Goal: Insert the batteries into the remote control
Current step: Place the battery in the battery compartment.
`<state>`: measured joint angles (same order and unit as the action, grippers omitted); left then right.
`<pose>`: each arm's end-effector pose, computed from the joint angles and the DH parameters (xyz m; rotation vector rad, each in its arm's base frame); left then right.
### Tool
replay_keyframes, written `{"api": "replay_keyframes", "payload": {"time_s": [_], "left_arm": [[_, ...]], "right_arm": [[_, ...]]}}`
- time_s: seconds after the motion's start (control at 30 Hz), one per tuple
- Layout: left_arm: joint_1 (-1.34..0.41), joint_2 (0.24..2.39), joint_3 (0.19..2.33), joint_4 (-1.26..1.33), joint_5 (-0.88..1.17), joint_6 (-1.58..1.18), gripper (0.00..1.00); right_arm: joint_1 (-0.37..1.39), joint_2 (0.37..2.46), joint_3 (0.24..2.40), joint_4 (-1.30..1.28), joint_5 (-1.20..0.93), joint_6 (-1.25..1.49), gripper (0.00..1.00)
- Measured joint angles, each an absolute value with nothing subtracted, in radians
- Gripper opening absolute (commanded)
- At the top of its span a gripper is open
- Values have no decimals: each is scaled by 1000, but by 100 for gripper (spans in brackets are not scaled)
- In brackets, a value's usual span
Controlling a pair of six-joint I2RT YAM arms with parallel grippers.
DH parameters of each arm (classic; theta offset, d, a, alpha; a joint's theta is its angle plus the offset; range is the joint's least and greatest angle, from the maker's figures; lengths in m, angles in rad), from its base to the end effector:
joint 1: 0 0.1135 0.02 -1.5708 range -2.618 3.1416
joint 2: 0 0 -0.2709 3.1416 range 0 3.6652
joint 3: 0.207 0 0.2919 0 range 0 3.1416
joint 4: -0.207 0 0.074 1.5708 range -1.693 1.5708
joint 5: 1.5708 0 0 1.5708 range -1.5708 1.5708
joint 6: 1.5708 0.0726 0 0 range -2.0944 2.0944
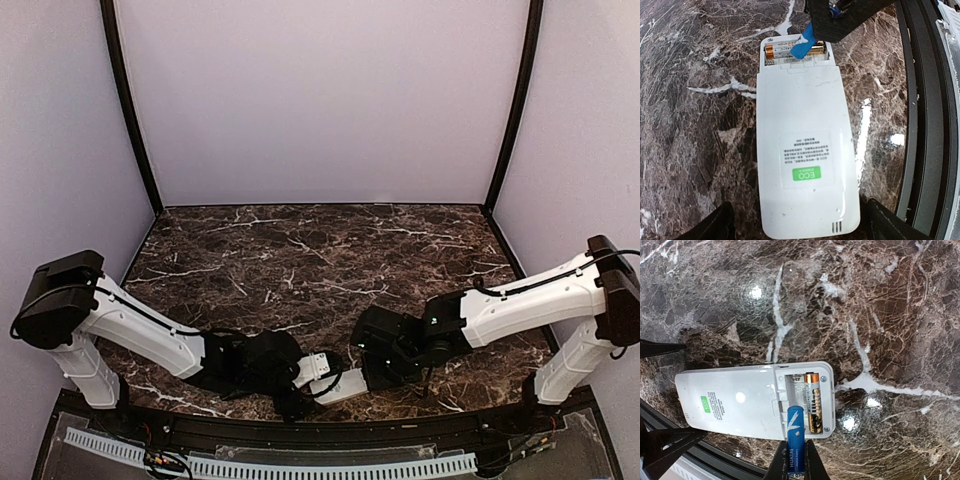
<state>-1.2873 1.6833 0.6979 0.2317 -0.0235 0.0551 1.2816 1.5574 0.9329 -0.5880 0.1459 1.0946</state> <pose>0.1038 -0.3501 0.0774 1.4828 1.8866 -0.5773 0.1055 0.3174 0.1294 -0.2283 2.8378 0.4005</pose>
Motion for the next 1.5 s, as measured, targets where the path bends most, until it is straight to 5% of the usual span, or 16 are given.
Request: {"api": "replay_keyframes", "payload": {"time_s": [0.73,1.2,1.5], "left_arm": [[-1285,1745,738,275,30,15,50],[-1284,1748,731,291,34,6,7],[-1284,1748,724,305,35,4,4]], "right_arm": [[1283,1618,916,-540,117,1134,0],[1288,1609,894,-510,116,1193,0],[1293,1609,896,-510,117,1206,8]]}}
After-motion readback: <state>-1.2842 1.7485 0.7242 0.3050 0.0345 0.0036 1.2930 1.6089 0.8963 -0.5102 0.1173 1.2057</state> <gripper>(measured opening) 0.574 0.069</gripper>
